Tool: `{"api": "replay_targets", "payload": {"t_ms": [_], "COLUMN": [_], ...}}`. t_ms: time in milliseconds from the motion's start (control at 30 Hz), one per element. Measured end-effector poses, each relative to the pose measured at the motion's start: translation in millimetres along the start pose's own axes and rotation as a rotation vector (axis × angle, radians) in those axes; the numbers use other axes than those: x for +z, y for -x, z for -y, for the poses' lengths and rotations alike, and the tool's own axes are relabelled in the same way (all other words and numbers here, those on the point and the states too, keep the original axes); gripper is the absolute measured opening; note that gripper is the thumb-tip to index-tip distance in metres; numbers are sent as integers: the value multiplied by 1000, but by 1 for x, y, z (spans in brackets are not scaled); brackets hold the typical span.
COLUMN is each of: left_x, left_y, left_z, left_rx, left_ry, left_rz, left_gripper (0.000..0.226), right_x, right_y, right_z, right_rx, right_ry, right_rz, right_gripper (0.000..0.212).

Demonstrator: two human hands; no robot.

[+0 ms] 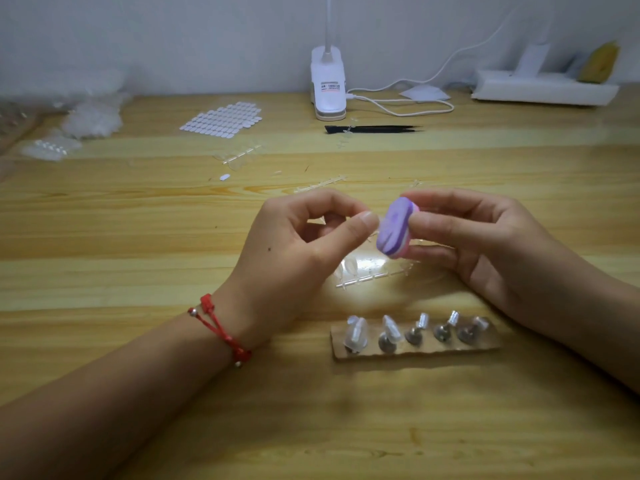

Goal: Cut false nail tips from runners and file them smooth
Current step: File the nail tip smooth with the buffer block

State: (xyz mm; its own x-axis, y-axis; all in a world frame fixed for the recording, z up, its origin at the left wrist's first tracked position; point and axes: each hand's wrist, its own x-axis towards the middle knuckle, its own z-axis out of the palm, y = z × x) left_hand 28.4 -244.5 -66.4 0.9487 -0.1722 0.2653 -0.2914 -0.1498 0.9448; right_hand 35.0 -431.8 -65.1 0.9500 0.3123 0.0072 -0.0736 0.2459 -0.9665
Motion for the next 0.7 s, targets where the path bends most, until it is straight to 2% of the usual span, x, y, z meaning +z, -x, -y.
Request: {"api": "replay_targets", "payload": {"t_ms": [100,233,333,500,633,700], "left_x": [-1,-1,0,-1,0,0], "left_y": [-1,0,0,0,0,0], "left_z": [1,0,-1,1,1,1], "left_rx": [-2,13,44,36,28,29], "left_ry": [4,-6,-15,-12,-21,-24], "left_rz": [-21,-10,-47,-50,-47,-27], "left_gripper": [11,10,9,9,9,8], "right_x": [2,-2,3,-2,3,-1], "right_y": [1,0,4,0,2,0], "right_z": [-1,0,0,0,-1,-1], "right_rx": [5,-23,-22,-23,-26,-12], "right_ry": [75,11,182,-42,80,13], "right_rz": [49,-7,85,-58,-5,-35], "right_gripper": [29,24,28,27,37,36]}}
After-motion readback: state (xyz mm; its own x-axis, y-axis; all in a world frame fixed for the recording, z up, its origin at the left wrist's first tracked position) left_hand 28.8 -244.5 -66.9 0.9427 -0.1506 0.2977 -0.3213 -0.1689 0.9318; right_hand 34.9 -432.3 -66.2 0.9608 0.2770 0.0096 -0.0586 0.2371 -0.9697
